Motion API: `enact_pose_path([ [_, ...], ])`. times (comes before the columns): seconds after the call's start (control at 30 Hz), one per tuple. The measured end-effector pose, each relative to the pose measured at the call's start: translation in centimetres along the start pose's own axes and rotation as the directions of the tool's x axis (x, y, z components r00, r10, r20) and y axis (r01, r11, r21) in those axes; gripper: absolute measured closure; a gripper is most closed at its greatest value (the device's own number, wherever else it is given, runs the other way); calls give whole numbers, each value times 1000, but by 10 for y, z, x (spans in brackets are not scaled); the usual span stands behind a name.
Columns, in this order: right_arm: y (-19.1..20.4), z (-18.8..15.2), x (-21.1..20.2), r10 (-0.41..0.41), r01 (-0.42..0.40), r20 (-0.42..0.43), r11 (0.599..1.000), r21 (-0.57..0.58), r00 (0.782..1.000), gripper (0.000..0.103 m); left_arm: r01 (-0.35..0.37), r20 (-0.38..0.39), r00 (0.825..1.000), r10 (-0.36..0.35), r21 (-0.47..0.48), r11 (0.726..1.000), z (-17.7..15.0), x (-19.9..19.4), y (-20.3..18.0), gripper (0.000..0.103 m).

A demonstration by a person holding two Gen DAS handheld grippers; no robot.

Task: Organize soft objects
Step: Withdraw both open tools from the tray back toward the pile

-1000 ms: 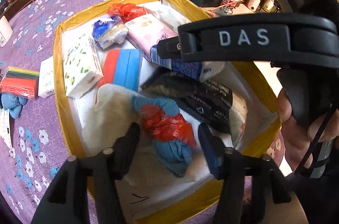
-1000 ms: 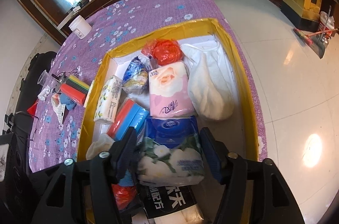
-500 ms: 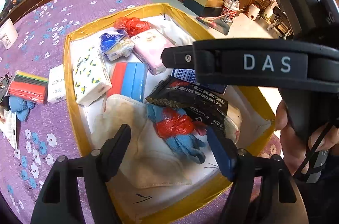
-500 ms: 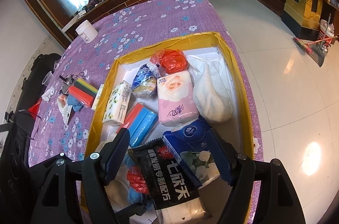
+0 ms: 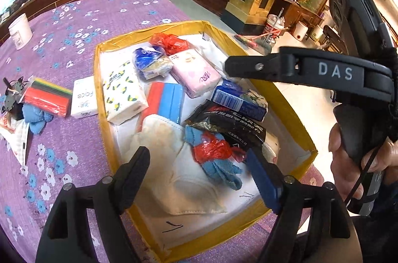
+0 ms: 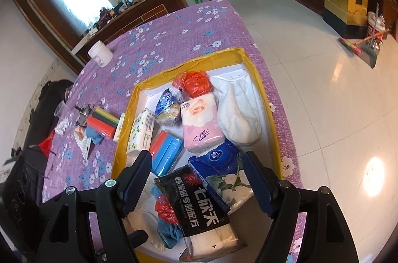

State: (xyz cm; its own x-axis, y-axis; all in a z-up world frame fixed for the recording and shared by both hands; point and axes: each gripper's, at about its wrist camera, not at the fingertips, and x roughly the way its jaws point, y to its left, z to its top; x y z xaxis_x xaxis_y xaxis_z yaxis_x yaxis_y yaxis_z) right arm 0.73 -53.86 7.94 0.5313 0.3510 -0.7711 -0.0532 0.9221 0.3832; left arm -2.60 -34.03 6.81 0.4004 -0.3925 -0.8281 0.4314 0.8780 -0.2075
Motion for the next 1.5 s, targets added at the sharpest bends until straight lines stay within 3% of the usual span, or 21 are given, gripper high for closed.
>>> enact_pose_path([
  [0.17, -1, -2, -10, 26, -27, 14, 999, 32, 1000, 23, -4, 23, 1000, 5, -21, 1000, -4, -9, 6, 24],
  [0.53, 37, -13, -6, 79, -79, -8, 996, -35, 997, 23, -28, 47, 998, 32, -85, 996, -16, -25, 31, 24],
  [0.97, 101, -20, 15, 182, -197, -99, 964, -179, 978, 23, -71, 87, 991, 98, -270, 960, -46, -58, 96, 24],
  [1.2, 156, 2, 53, 227, -268, -191, 936, -229, 955, 23, -109, 98, 983, 156, -368, 923, -75, -81, 134, 24],
  [1.5, 211, 57, 157, 172, -220, -259, 960, -172, 951, 23, -187, 79, 964, 254, -477, 859, -120, -118, 187, 24],
])
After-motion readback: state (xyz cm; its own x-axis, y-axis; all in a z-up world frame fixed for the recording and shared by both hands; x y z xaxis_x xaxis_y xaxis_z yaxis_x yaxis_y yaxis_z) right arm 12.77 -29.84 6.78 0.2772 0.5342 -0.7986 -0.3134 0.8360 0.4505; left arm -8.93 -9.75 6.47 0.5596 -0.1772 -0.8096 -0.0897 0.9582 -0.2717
